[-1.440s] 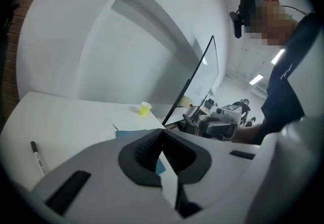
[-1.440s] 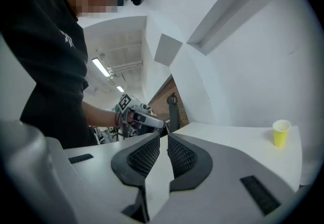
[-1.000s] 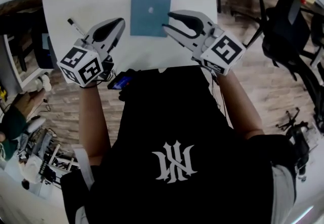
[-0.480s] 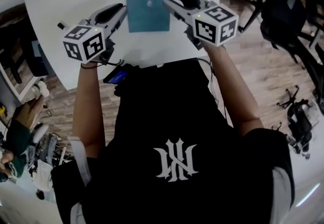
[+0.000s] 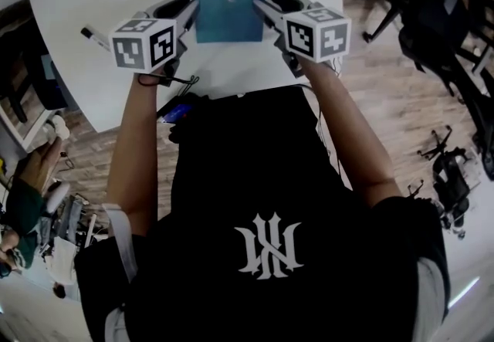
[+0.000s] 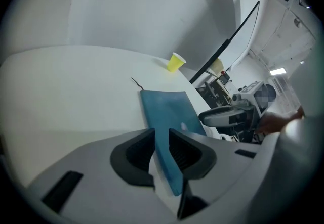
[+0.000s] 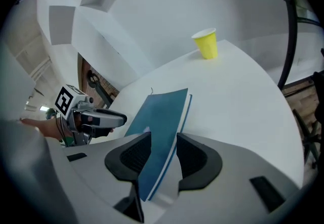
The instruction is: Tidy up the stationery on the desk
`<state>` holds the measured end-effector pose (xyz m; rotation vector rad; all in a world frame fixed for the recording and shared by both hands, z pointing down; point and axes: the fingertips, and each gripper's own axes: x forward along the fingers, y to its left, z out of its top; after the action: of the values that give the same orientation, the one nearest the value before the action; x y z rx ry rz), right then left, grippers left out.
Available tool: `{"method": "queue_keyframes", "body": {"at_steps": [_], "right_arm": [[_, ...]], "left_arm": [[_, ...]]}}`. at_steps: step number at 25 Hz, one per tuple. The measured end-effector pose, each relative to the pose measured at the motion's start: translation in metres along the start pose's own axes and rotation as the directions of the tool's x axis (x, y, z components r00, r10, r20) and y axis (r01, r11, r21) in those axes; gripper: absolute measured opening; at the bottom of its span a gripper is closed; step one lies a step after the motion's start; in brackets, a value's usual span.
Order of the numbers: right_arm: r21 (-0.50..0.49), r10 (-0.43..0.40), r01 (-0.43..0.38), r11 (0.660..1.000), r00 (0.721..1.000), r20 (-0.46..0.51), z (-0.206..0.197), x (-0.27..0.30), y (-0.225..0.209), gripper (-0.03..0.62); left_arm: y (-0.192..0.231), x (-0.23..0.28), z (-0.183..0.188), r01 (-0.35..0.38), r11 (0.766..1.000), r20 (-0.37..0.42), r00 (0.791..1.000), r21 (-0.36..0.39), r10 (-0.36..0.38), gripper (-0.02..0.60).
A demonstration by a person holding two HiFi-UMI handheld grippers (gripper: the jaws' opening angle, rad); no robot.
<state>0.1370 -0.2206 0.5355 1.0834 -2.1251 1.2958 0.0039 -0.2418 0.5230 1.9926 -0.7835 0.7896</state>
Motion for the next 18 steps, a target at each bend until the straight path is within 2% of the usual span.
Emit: {"method": "queue_keyframes", "body": {"at_steps": [5,9,12,18], "right_arm": [[0.026,-0.029,0.029,0.999,0.999,-0.021,-0.007,0.004,-0.005,0.16],[0.031,-0.05,0.051,0.998,0.998,-0.031,-0.009,0.006,-0.01,0.158],[0.026,-0.055,0.056,0.998,0.998,-0.036,-0.01,0.006,-0.011,0.152],[0.019,-0.058,0.058,0.998,0.998,-0.039,-0.011,0.007,-0.01,0.13]], "left_arm": [[0.002,0.01,-0.01,-0.043,0.999,-0.043,0.998,-0.01,0.043,0.092],[0.001,0.014,-0.012,-0.064,0.998,-0.064,0.996,0.015,0.064,0.094],[0.002,0.015,-0.013,-0.082,0.996,-0.078,0.993,0.033,0.084,0.095],[0.004,0.019,-0.019,-0.108,0.994,-0.087,0.99,0.023,0.11,0.097]]}}
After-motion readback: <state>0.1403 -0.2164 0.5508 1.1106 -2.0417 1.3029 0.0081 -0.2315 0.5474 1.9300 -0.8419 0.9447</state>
